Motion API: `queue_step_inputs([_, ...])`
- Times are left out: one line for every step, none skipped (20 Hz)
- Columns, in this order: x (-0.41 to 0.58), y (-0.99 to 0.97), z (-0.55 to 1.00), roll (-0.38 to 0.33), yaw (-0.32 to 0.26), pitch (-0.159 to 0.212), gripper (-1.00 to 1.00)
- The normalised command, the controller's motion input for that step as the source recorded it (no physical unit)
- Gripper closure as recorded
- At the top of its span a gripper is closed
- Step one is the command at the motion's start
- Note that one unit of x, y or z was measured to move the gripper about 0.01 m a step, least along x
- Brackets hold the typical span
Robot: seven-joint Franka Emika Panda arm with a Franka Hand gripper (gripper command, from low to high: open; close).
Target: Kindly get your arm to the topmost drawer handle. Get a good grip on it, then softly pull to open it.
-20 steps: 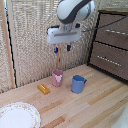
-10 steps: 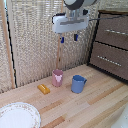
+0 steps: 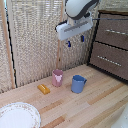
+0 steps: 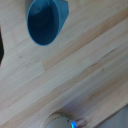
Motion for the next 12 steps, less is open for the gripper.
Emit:
queue_step_inputs([-0.043, 0.00, -0.07, -0.375, 0.134, 0.049, -1.00])
queue_step_inputs([-0.049, 0.00, -0.07, -0.375, 0.136, 0.049, -1.00])
queue_step_inputs([-0.060, 0.00, -0.07, -0.375, 0.144, 0.045, -1.00])
queue_step_inputs([-0.100, -0.03, -0.10, -0.375, 0.162, 0.030, -1.00])
queue_step_inputs([-0.117, -0.07, -0.11, -0.375, 0.173, 0.020, -1.00])
queue_step_inputs([-0.109, -0.07, -0.11, -0.375, 0.179, 0.013, -1.00])
queue_step_inputs([-0.091, -0.07, -0.10, -0.375, 0.185, 0.004, -1.00])
queue_step_inputs([-0.089, -0.07, -0.09, -0.375, 0.187, 0.002, -1.00])
queue_step_inputs([-0.083, -0.07, -0.09, -0.375, 0.187, 0.000, -1.00])
queue_step_inputs([-0.083, -0.07, -0.09, -0.375, 0.187, 0.000, -1.00])
queue_step_inputs([-0.074, -0.08, -0.10, -0.375, 0.184, 0.000, -1.00])
queue_step_inputs([-0.066, -0.08, -0.11, -0.375, 0.183, 0.000, -1.00])
